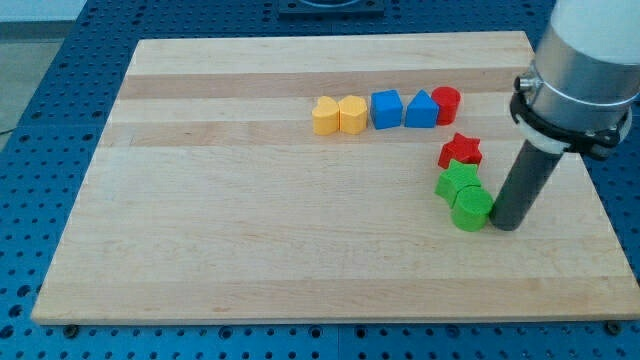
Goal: Move red circle above the red star
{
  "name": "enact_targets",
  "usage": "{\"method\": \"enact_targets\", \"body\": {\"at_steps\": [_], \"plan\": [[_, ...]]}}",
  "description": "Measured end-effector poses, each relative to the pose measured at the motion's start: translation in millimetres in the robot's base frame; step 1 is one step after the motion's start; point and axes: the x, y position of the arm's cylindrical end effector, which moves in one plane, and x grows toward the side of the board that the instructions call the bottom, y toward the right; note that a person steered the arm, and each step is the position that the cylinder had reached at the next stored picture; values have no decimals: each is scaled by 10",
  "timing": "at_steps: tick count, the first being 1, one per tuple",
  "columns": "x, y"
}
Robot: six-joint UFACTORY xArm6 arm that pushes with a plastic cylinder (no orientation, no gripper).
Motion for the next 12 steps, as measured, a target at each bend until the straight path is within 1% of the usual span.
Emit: {"method": "enact_targets", "body": {"at_steps": [1,2,3,4,5,6,7,8,10,11,12], "plan": [[44,-11],[111,325],[-253,860],[-1049,1169],[-1875,1221],[-2451,1112],[-2578,804],[-2484,560],[-1964,346],[-1992,186],[-2195,-217]]}}
